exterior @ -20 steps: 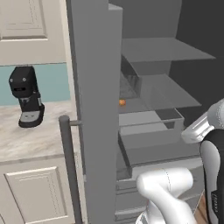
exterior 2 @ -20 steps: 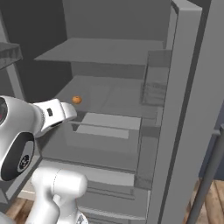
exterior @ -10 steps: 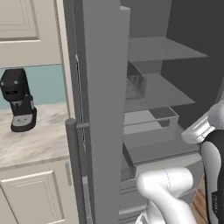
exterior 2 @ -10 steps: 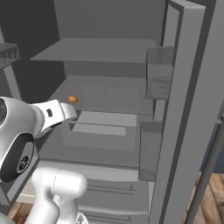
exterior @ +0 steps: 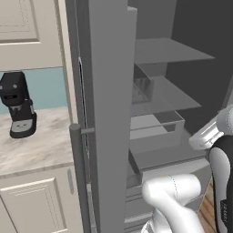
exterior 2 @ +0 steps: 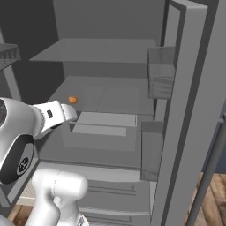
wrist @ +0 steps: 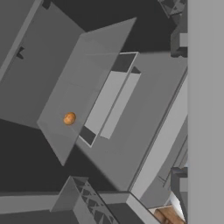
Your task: Retrieve the kiwi and tangerine from the fridge and place them into the bowl on the dining table.
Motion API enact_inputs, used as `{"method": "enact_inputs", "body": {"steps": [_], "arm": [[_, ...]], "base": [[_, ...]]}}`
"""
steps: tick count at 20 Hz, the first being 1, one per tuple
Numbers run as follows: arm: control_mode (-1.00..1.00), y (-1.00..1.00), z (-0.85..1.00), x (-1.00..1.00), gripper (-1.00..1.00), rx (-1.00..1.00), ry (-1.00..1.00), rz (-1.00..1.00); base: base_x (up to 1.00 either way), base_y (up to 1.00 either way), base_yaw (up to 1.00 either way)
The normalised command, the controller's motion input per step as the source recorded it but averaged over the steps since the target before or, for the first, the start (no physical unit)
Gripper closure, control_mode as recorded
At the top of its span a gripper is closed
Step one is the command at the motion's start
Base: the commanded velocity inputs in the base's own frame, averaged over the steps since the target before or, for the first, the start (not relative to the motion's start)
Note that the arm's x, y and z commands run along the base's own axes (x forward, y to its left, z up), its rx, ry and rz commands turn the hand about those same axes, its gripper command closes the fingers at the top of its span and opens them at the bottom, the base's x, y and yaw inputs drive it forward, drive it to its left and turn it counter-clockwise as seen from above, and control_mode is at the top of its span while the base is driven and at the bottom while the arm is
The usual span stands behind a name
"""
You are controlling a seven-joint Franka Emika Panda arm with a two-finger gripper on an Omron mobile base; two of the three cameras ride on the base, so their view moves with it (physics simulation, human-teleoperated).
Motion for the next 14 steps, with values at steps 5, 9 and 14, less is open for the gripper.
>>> {"method": "enact_inputs", "body": {"steps": [5,9,14], "arm": [[1.00,0.00,0.00,0.00,-1.00,0.00,0.00,0.00],[1.00,0.00,0.00,0.00,-1.00,0.00,0.00,0.00],[1.00,0.00,0.00,0.00,-1.00,0.00,0.00,0.00]], "base": [[0.35,-0.24,-0.07],[0.40,-0.26,0.00],[0.46,-0.34,0.07]]}}
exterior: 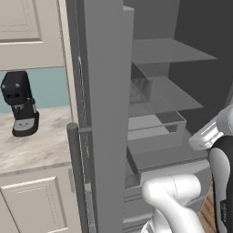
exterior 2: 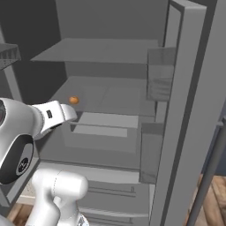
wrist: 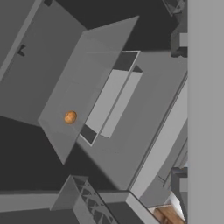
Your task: Retrieve the kiwi and tangerine from the fridge and place them into the bowl on the dining table.
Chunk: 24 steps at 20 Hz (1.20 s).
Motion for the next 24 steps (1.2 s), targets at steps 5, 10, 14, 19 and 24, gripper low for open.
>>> {"method": "enact_inputs", "body": {"steps": [5,10,14,19,24], "arm": [[1.00,0.00,0.00,0.00,-1.00,0.00,0.00,0.00],[1.00,0.00,0.00,0.00,-1.00,0.00,0.00,0.00],[1.00,0.00,0.00,0.00,-1.00,0.00,0.00,0.00],[1.00,0.00,0.00,0.00,-1.00,0.00,0.00,0.00],[1.00,0.00,0.00,0.00,-1.00,0.00,0.00,0.00]], "base": [[0.47,-0.31,0.15],[0.47,-0.31,0.20],[0.53,-0.28,0.24],[0.51,-0.22,0.29],[0.56,-0.06,0.31]]}}
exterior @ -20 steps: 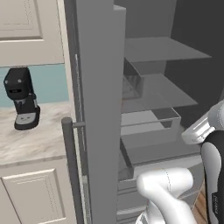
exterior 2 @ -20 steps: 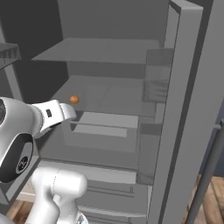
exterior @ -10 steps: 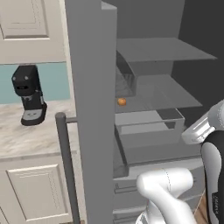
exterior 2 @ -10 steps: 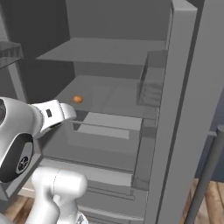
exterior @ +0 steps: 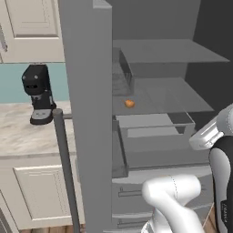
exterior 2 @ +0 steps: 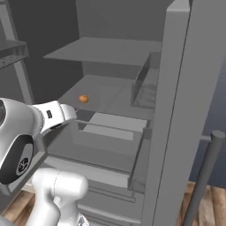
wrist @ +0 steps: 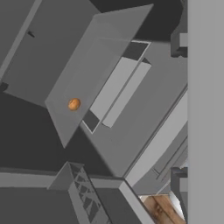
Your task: Retrieve the kiwi and tangerine from the fridge and place them into the bowl on the dining table.
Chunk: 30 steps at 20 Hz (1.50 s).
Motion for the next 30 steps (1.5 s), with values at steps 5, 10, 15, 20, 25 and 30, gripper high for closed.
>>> {"method": "enact_inputs", "body": {"steps": [5,10,15,20,25,30], "arm": [[1.00,0.00,0.00,0.00,-1.00,0.00,0.00,0.00],[1.00,0.00,0.00,0.00,-1.00,0.00,0.00,0.00],[1.00,0.00,0.00,0.00,-1.00,0.00,0.00,0.00],[-1.00,0.00,-0.01,0.19,-1.00,0.00,-0.01,0.01],[-1.00,0.00,-0.08,0.40,-1.00,0.00,-0.03,0.00],[-1.00,0.00,0.00,0.37,-1.00,0.00,0.00,-0.03]], "base": [[0.57,-0.03,0.31],[0.72,0.00,0.32],[0.53,0.00,0.21],[0.06,0.00,0.01],[0.00,0.00,0.00],[0.00,0.00,0.00]]}}
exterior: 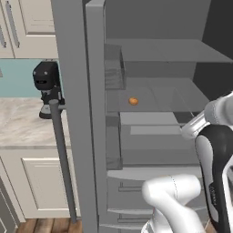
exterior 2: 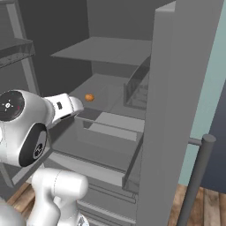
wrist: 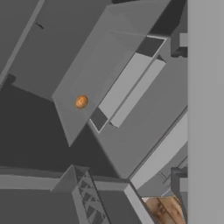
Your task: Retrieve the kiwi and tangerine from the fridge and place them into the bowl on the dining table.
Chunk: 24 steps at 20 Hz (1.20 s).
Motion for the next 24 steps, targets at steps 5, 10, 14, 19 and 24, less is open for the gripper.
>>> {"method": "enact_inputs", "body": {"steps": [5,10,14,19,24], "arm": [[-1.00,0.00,0.00,0.49,-1.00,0.07,0.00,-0.11],[-1.00,0.00,-0.10,0.47,-1.00,0.23,0.00,-0.07],[-1.00,0.00,-0.20,0.44,-1.00,0.24,0.00,0.00],[-1.00,0.00,-0.10,0.41,-1.00,0.18,0.03,-0.02],[-1.00,0.08,-0.02,0.34,-1.00,0.01,0.01,-0.03]], "base": [[0.00,0.00,0.00],[0.00,0.00,0.00],[0.00,0.00,0.00],[0.00,0.00,0.00],[0.00,0.00,0.00]]}}
